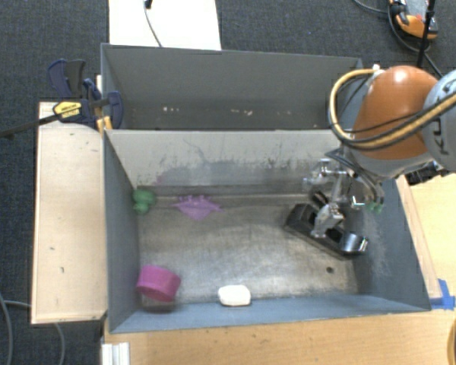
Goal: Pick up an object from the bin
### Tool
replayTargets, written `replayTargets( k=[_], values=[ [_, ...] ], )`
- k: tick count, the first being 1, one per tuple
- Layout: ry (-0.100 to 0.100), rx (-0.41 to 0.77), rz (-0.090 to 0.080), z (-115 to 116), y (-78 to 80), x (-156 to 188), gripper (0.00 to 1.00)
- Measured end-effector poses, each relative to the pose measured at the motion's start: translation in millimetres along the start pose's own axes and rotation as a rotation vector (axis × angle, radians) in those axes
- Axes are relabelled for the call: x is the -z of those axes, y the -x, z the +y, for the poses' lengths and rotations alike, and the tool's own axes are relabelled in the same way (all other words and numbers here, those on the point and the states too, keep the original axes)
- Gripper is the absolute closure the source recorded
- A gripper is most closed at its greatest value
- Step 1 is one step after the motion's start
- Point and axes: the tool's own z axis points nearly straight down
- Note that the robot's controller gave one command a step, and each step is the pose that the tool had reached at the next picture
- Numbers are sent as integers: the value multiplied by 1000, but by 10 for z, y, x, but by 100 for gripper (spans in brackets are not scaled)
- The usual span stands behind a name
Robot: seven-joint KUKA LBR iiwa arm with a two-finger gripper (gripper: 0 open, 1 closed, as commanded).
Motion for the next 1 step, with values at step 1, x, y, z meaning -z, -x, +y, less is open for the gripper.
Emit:
replayTargets(
  k=[1],
  values=[
    [-1, 2, -8, 2, 17, 47, 0]
  ],
)
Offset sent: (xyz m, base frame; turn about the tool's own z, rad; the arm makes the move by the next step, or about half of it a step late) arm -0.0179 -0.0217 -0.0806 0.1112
